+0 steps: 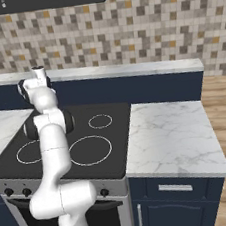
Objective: The kettle is done boiling. Turn off the stove, then wait for 300 timesteps before moving the kettle to the dining table.
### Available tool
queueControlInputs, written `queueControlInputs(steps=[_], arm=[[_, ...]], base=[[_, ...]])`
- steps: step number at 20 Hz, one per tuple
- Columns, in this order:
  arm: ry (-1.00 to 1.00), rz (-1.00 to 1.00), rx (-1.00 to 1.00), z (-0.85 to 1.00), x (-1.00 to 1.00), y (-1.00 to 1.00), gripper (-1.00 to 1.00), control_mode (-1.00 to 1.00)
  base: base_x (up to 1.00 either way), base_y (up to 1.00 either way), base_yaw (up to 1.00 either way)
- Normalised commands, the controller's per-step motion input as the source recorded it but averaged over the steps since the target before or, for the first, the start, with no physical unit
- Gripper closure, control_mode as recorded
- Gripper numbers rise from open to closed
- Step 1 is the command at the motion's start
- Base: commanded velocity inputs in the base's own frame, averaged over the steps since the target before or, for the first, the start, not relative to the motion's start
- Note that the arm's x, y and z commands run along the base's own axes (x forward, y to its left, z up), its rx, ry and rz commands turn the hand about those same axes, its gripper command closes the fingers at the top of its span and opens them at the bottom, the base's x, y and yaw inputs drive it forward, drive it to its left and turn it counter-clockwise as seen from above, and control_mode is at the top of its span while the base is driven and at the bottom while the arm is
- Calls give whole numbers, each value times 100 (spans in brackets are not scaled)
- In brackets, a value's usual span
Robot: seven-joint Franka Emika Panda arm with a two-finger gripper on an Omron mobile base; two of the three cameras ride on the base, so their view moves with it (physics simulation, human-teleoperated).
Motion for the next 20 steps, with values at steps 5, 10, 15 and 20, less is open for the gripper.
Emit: queueControlInputs(steps=[5,10,15,20], arm=[[0,0,0,2,0,-3,100,-100],[-2,0,0,3,-4,-3,100,-100],[-6,0,4,26,-20,-20,100,-100],[-7,0,6,20,-30,-31,100,-100]], base=[[0,0,0],[0,0,0],[0,0,0],[0,0,0]])
